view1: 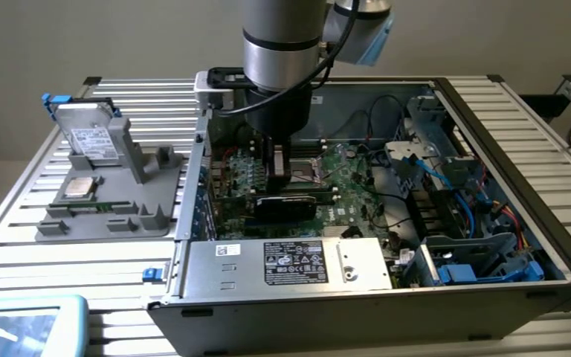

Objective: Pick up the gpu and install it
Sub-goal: 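Press down on the gpu until it lock into place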

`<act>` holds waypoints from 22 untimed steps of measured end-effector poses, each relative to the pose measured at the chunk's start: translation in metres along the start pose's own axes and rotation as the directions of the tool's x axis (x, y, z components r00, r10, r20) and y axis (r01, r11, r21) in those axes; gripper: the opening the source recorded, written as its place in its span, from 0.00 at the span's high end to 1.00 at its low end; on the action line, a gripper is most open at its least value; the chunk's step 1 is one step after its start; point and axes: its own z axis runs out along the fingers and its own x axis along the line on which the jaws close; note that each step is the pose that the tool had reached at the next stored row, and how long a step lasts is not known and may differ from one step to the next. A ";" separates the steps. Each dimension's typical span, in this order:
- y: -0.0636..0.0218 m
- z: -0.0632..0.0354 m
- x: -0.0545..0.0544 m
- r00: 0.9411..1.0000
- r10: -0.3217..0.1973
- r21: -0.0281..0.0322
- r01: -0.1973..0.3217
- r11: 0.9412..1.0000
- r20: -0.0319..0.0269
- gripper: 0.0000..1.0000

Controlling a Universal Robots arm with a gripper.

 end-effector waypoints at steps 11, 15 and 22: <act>0.0076 0.0052 -0.003 1.000 0.001 0.001 0.000 1.000 -0.012 0.89; 0.0095 0.0088 -0.007 1.000 0.001 0.010 -0.001 1.000 -0.017 0.89; 0.0133 0.0148 -0.010 1.000 0.002 0.027 -0.001 1.000 -0.030 0.89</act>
